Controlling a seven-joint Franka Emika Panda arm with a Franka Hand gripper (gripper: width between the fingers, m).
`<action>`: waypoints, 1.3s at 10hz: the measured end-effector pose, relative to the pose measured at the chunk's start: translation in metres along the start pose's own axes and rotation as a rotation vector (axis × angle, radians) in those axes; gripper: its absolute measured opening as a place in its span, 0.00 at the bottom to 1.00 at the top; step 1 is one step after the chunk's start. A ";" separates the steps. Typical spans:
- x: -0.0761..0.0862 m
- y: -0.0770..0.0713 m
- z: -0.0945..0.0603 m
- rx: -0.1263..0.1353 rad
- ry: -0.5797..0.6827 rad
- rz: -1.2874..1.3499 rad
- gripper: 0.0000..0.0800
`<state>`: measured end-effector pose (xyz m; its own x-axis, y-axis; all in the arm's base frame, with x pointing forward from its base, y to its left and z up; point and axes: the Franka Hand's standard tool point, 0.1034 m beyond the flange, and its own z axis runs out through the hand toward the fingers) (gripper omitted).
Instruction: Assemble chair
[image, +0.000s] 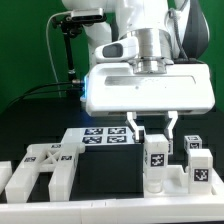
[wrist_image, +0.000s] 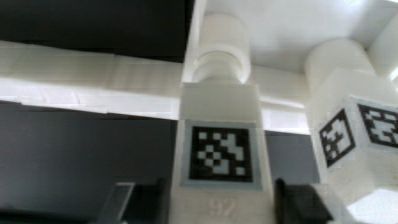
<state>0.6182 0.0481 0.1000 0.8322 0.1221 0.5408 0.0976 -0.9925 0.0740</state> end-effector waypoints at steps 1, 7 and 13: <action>-0.001 0.001 0.001 -0.001 -0.004 0.002 0.36; -0.011 0.002 0.014 -0.003 -0.023 0.000 0.36; -0.011 0.002 0.014 -0.004 -0.022 -0.001 0.80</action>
Offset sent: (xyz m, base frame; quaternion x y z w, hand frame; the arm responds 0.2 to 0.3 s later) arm 0.0077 0.0074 -0.0142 0.0073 0.0085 0.0136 0.9998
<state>0.6170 0.0448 0.0826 0.8440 0.1227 0.5221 0.0963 -0.9923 0.0774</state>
